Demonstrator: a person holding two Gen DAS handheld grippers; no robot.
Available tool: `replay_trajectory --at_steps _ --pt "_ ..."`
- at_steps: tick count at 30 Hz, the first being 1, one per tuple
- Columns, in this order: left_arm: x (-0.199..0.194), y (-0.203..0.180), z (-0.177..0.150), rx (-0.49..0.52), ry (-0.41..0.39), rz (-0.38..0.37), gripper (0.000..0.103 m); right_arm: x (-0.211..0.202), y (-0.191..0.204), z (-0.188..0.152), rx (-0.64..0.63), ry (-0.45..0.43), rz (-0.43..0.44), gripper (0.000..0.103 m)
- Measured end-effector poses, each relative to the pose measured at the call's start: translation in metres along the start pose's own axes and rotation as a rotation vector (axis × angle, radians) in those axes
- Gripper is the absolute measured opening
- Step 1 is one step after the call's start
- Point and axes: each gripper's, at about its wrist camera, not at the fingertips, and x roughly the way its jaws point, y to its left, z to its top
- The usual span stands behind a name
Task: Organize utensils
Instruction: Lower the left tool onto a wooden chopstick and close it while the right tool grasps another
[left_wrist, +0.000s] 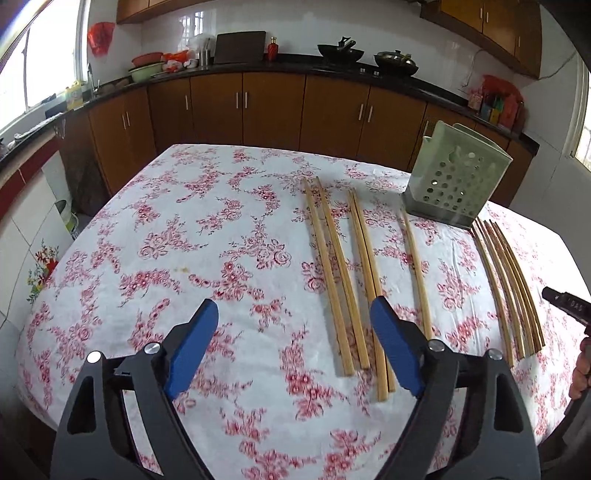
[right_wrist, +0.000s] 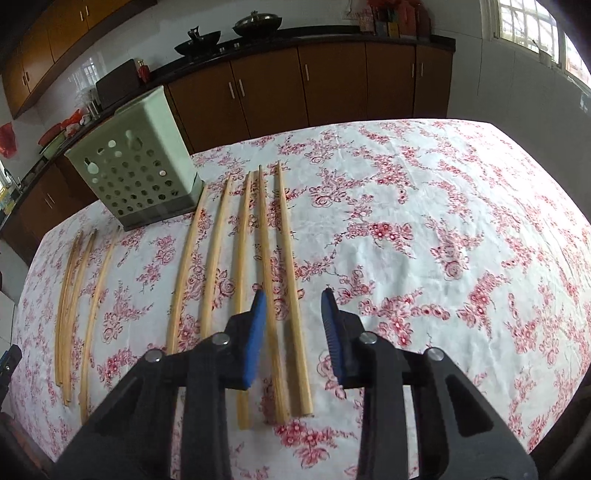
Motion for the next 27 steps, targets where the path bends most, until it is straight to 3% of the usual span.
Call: replay_trajectory --at_steps 5,9,13,19,25,27 --pt "0.019 0.001 0.01 -0.018 0.035 -0.013 0.074 0.025 0.001 0.006 -0.02 0.052 -0.024 0.02" --pt "0.035 -0.002 0.012 -0.026 0.083 -0.039 0.061 0.03 0.003 0.007 -0.072 0.03 -0.068 0.009" --pt "0.05 -0.007 0.013 -0.023 0.132 -0.072 0.044 0.031 -0.012 0.012 0.002 0.016 -0.088 0.008" --pt "0.066 -0.015 0.018 -0.011 0.172 -0.1 0.034 0.028 -0.007 0.009 -0.049 -0.004 -0.111 0.008" --pt "0.08 -0.021 0.019 0.014 0.204 -0.076 0.008 0.025 -0.007 0.009 -0.065 -0.011 -0.108 0.008" --pt "0.083 -0.021 0.022 0.023 0.197 -0.068 0.008 0.029 -0.002 0.011 -0.076 -0.011 -0.109 0.008"
